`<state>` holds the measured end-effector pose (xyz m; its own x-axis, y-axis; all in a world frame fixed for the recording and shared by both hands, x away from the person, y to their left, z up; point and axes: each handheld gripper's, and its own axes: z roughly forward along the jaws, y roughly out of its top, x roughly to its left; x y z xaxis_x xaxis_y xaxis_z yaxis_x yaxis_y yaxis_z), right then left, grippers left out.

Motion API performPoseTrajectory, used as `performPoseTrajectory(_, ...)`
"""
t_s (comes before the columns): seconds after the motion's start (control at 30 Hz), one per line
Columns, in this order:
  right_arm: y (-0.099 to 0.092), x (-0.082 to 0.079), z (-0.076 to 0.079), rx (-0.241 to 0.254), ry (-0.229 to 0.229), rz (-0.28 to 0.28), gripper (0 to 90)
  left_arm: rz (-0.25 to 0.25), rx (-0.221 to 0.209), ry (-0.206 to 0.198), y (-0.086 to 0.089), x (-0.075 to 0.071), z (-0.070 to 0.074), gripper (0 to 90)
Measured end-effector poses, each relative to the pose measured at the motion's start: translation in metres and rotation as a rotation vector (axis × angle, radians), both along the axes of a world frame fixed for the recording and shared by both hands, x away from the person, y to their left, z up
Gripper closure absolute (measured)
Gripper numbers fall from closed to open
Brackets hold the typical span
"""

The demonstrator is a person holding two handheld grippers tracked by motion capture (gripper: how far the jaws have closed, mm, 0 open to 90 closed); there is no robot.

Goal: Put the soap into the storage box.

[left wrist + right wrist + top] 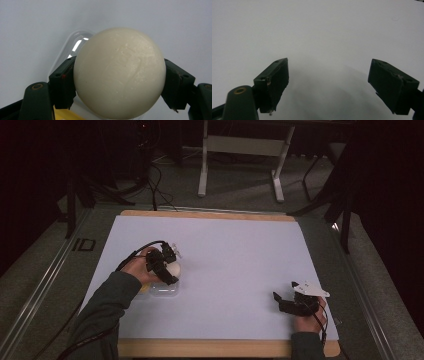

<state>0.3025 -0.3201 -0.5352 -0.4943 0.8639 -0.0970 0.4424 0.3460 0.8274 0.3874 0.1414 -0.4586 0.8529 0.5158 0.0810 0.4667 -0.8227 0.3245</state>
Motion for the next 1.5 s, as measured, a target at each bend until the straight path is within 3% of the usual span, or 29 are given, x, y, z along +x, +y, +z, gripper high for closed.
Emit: performPoseTrajectory(1.5,0.000,0.000,0.000,0.001,-0.002,-0.001,16.5,0.111,0.016,-0.008,0.050,0.004,0.009,25.3)
